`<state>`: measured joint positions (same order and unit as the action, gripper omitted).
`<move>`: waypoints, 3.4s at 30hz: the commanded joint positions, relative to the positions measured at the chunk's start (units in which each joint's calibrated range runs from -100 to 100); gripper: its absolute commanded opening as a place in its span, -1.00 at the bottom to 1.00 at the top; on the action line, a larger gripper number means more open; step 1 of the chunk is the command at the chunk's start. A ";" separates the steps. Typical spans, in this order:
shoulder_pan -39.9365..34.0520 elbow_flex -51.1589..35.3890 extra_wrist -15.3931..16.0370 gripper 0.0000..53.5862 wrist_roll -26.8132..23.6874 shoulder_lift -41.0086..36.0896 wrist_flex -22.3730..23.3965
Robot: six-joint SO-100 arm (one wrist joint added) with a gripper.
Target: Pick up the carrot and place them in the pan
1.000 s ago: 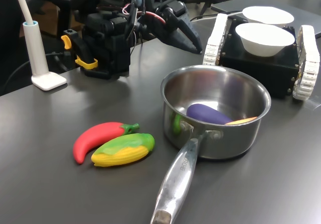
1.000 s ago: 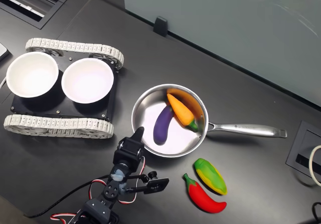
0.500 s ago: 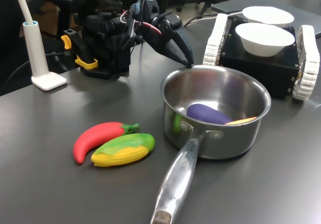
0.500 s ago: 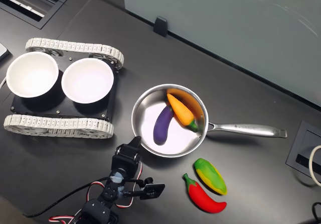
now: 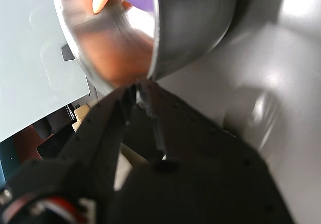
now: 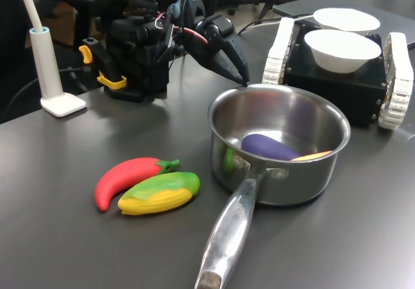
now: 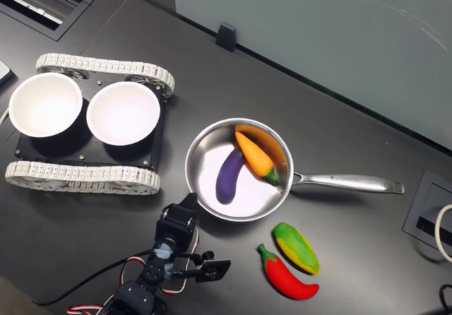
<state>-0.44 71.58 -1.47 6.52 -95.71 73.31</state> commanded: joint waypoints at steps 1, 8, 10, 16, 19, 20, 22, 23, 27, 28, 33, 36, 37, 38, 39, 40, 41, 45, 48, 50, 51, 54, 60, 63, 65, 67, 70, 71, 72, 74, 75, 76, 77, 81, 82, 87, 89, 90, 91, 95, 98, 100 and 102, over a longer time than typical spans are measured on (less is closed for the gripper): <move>-0.71 4.43 -1.05 -0.99 -0.68 0.18 4.00; 0.10 4.52 -1.05 -0.99 -0.78 0.18 3.92; 0.67 4.52 -1.05 -0.99 -1.07 0.18 3.92; 0.90 4.52 -1.05 -0.99 -1.12 0.18 3.92; 0.90 4.52 -1.05 -0.99 -1.12 0.18 3.92; 0.90 4.52 -1.05 -0.99 -1.07 0.18 3.92; 0.90 4.52 -1.05 -0.99 -1.12 0.18 4.00; 0.90 4.52 -1.05 -0.99 -1.03 0.18 4.00; 0.90 4.43 -0.97 -0.99 -0.98 0.18 4.09; 0.33 4.43 -0.97 -0.99 -0.68 0.18 4.00; 4.00 0.16 -0.97 -0.99 -2.54 0.18 -0.18; 4.68 -1.12 -0.97 -0.99 -2.59 0.18 -2.99; 5.03 -1.93 -0.97 -0.99 -2.78 0.18 -3.84; 5.37 -3.02 -0.97 -0.99 -3.13 0.18 -4.95; 5.49 -4.39 -0.97 -0.99 -3.13 0.18 -5.38; 5.49 -6.11 -0.97 -0.99 -3.08 0.18 -5.55; 5.49 -7.66 -0.97 -0.99 -3.13 0.18 -5.63; 5.49 -12.11 -0.97 -0.99 -3.42 0.18 -5.12; 6.06 -14.20 -0.97 -0.99 -3.91 0.18 -5.55; 6.40 -16.47 -0.97 -0.99 -4.15 0.18 -3.67; 6.40 -17.84 -0.97 -0.99 -4.20 0.18 -1.54; 5.37 -20.83 -0.88 -0.99 -4.40 0.18 4.77; 5.26 -20.83 -0.88 -0.99 -4.40 0.18 11.34; 4.45 -18.65 -0.88 -0.99 -4.25 0.18 12.79; 4.45 -18.02 -0.88 -0.99 -4.35 0.18 13.38; 4.45 -17.38 -0.88 -0.99 -4.20 0.18 13.98; 4.45 -16.20 -0.88 -0.99 -4.25 0.18 14.92; 4.68 -15.84 -0.88 -0.99 -4.35 0.18 15.09; 4.91 -15.29 -0.88 -0.99 -4.35 0.18 15.35; 4.91 -14.11 -0.88 -0.99 -4.25 0.18 15.69; 4.91 -13.56 -0.88 -0.99 -4.15 0.18 15.94; 4.91 -13.20 -0.88 -0.99 -4.05 0.18 16.03; 4.91 -13.11 -0.88 -0.99 -4.05 0.18 16.11; 4.80 -11.84 -0.88 -0.99 -3.96 0.18 16.54; 4.68 -11.38 -0.88 -0.99 -3.86 0.18 16.54; 4.11 -9.75 -0.88 -0.99 -3.76 0.18 16.37; 4.11 -9.20 -0.88 -0.99 -3.71 0.18 16.37; 4.11 -9.02 -0.88 -0.99 -3.76 0.18 16.37; 4.11 -8.66 -0.88 -0.99 -3.71 0.18 16.54; 3.19 -7.66 -0.88 -0.99 -3.71 0.18 16.28; 2.16 -6.57 -0.88 -0.99 -3.76 0.18 16.20; 1.59 -6.11 -0.88 -0.99 -3.76 0.18 16.37; 1.59 -5.57 -0.88 -0.99 -3.71 0.18 16.28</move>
<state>1.98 66.79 -2.11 2.71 -95.45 89.55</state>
